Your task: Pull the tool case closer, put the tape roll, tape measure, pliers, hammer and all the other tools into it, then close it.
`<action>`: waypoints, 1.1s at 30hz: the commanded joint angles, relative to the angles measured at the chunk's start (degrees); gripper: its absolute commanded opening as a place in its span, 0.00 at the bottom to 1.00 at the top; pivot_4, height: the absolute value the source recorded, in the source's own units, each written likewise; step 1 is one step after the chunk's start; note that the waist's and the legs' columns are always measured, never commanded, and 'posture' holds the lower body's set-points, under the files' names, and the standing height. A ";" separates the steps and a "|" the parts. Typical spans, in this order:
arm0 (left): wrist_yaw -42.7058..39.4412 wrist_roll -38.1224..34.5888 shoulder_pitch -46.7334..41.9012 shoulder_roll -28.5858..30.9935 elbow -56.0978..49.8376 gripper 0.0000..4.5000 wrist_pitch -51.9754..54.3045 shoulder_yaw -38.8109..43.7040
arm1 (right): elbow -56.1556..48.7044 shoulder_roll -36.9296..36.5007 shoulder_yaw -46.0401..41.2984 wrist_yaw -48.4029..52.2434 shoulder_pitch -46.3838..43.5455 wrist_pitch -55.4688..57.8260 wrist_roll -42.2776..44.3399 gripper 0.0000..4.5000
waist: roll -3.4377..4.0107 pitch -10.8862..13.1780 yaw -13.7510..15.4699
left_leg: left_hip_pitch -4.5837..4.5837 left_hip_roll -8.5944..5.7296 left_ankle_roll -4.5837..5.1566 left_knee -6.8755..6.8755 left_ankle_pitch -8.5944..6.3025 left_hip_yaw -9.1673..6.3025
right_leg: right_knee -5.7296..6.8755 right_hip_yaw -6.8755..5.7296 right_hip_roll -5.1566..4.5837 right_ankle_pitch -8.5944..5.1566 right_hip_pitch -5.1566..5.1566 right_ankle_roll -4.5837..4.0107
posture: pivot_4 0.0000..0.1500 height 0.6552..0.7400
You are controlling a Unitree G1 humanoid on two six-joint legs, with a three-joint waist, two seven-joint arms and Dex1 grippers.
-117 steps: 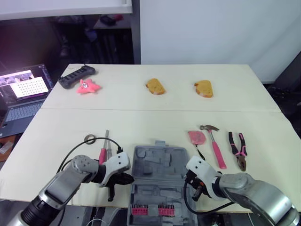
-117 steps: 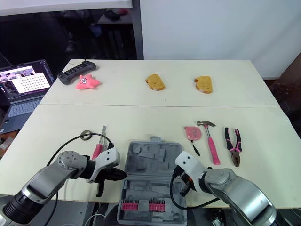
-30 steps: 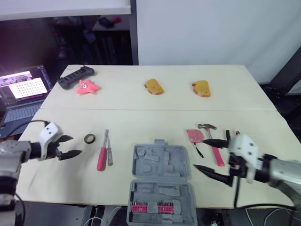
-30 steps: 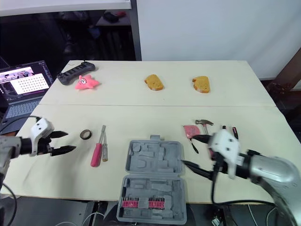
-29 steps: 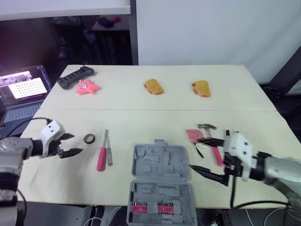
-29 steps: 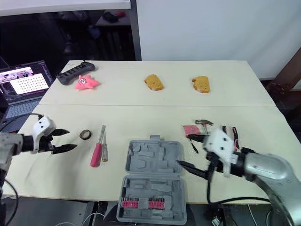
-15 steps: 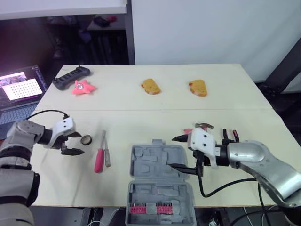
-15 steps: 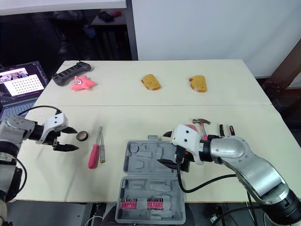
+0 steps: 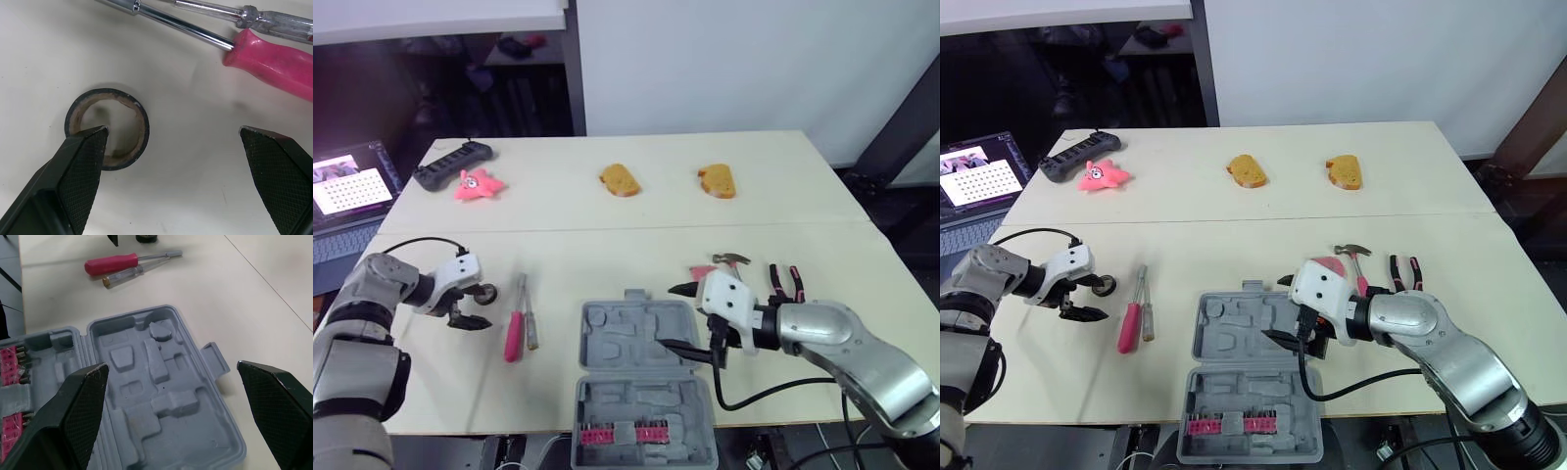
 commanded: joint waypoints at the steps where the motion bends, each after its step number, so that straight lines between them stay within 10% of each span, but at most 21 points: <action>1: 1.54 1.34 -0.26 -0.23 0.33 0.94 -0.56 -0.49 | -2.04 0.44 -0.63 -0.68 0.03 -0.28 -0.38 1.00 | 0.00 0.00 0.04 | 0.00 0.00 0.00 0.00 0.00 0.00 | 0.00 0.00 0.00 0.00 0.00 0.00 | 1.00 1.00; 10: 4.51 2.80 -0.41 0.10 0.81 0.01 -1.86 -0.23 | -2.73 0.93 -0.95 -1.28 0.28 -0.17 -0.19 1.00 | 0.00 -0.01 0.00 | 0.01 -0.01 0.00 0.01 0.00 0.01 | 0.00 0.01 -0.01 0.00 0.01 0.00 | 1.00 1.00; 24: -11.57 -6.22 -6.39 2.63 -6.53 0.00 -1.65 5.46 | -3.67 1.37 -1.43 -2.58 1.45 0.78 -0.06 1.00 | -0.31 0.09 0.19 | -0.06 0.00 -0.01 0.08 0.00 -0.04 | 0.02 -0.04 -0.01 0.00 -0.01 0.00 | 1.00 1.00; 33: -14.41 -19.58 1.04 -2.59 -41.69 0.00 11.99 -7.75 | -4.90 2.45 -1.23 -4.55 3.51 2.43 -0.11 1.00 | -0.30 0.09 0.14 | -0.03 0.10 0.01 0.09 -0.01 -0.10 | 0.03 0.04 -0.11 0.00 0.02 0.01 | 1.00 1.00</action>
